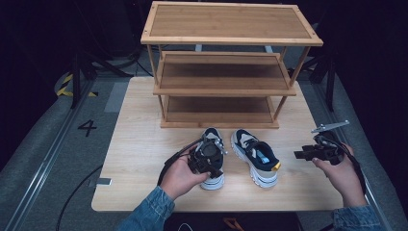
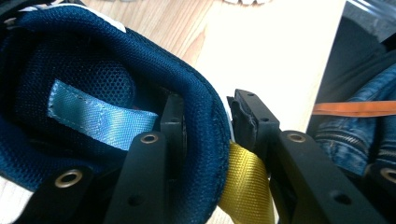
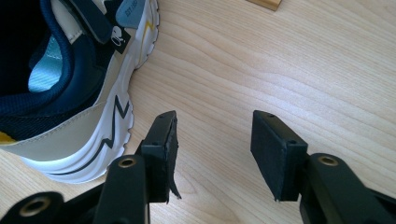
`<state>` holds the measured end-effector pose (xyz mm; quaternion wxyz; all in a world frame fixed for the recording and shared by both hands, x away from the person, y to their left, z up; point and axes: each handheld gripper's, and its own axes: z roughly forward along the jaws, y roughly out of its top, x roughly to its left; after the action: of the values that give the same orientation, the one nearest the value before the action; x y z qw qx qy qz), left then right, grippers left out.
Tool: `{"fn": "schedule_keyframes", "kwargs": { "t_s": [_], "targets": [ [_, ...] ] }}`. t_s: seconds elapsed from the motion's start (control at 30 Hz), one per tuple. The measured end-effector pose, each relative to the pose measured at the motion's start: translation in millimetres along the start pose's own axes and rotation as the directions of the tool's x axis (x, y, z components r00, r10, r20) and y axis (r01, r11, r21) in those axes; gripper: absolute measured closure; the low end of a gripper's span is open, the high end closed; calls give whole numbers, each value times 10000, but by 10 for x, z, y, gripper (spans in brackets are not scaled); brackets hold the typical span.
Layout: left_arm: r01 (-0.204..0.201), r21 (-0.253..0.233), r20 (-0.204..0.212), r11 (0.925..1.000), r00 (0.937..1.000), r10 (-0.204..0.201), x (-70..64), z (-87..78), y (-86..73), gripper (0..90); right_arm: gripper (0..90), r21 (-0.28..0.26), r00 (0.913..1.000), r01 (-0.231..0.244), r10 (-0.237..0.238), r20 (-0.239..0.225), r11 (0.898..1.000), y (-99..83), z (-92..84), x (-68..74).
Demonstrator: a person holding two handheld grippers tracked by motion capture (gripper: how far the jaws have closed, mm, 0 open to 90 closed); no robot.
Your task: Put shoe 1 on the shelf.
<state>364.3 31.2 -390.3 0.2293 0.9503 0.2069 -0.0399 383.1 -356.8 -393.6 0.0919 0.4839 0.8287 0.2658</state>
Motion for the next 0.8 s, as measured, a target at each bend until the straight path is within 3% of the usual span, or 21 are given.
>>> {"fn": "schedule_keyframes", "kwargs": {
  "t_s": [0.4,0.5,0.63,0.8],
  "targets": [
    [-93,-54,-485,9999,9988,90,178,-190,222,674,520,-202,9999,-85,88,142,9998,-45,-128,17],
    [-76,-60,-509,10000,9987,73,260,-214,276,674,520,-114,9997,-138,140,187,9998,-87,-128,-3],
    [-351,-239,-572,9991,9978,337,413,-222,332,671,520,-187,9993,-265,270,275,9995,-133,-162,-22],
    [-408,-119,-774,9991,9962,398,556,-212,399,670,520,-217,9989,-348,355,292,9992,-149,-187,-26]
  ]
}}
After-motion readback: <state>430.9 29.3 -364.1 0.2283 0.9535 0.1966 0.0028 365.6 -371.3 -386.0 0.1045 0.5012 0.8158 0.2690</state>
